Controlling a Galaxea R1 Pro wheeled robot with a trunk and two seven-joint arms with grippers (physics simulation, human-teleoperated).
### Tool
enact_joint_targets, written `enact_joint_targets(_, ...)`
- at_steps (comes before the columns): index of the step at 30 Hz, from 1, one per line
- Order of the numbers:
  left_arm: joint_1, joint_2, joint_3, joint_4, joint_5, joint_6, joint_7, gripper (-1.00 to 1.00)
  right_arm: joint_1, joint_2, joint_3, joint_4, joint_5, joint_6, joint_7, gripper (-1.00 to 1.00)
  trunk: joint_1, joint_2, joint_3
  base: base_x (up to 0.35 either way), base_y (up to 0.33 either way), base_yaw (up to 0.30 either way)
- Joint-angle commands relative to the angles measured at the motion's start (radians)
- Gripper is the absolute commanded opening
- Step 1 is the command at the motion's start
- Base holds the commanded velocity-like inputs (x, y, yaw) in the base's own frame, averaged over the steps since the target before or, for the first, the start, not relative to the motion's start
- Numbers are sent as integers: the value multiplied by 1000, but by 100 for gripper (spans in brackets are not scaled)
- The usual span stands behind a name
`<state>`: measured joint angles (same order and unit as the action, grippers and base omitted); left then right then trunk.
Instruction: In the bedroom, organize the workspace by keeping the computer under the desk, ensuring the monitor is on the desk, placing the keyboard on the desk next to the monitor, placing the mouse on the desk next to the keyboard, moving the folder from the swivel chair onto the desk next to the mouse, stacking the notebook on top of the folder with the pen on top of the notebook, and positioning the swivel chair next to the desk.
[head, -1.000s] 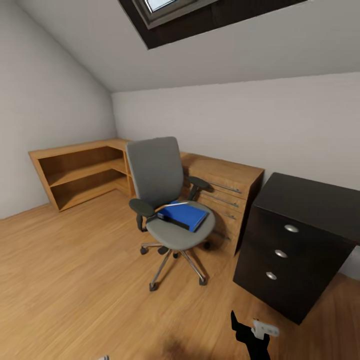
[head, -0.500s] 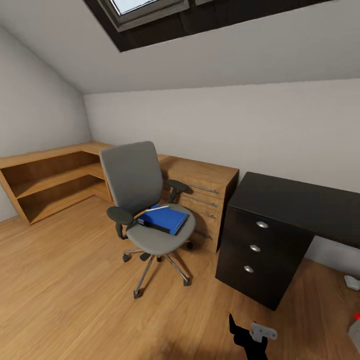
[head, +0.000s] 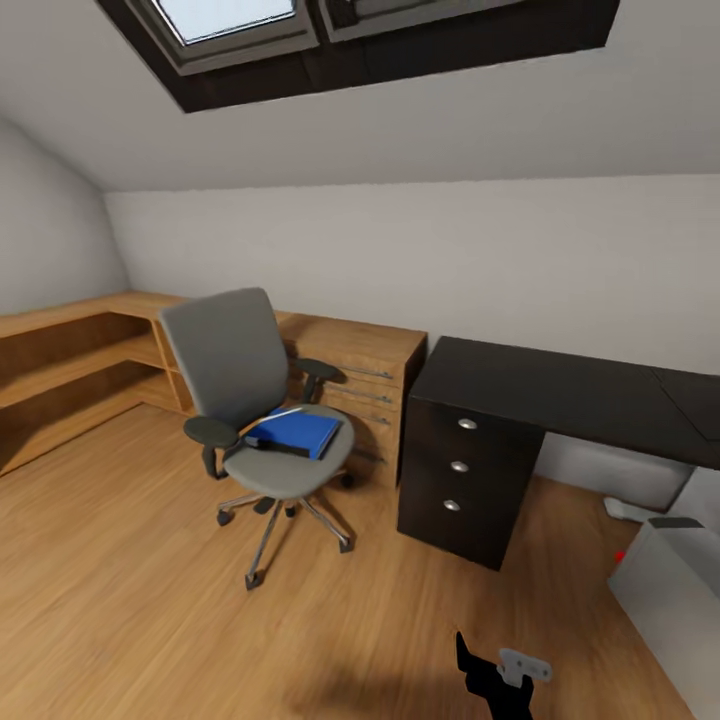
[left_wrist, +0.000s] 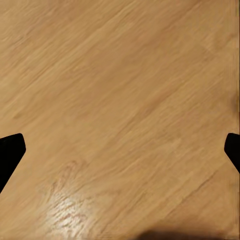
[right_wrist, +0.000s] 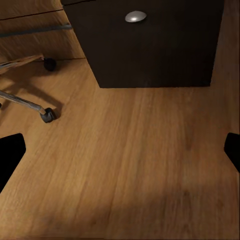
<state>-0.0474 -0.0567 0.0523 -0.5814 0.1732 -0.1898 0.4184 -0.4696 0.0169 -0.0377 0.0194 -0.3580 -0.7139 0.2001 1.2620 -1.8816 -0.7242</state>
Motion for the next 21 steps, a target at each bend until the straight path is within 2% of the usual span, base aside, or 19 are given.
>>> enact_joint_targets(1,0,-1,1,0,11,-6,-7,100,-1,1,-4,2,-9,-3,10,100,-4,7,2,-103,54,-298)
enact_joint_targets(21,0,-6,0,18,9,-4,-16,100,0,3,1,2,-9,-2,10,100,-81,147,73,-27,9,-275)
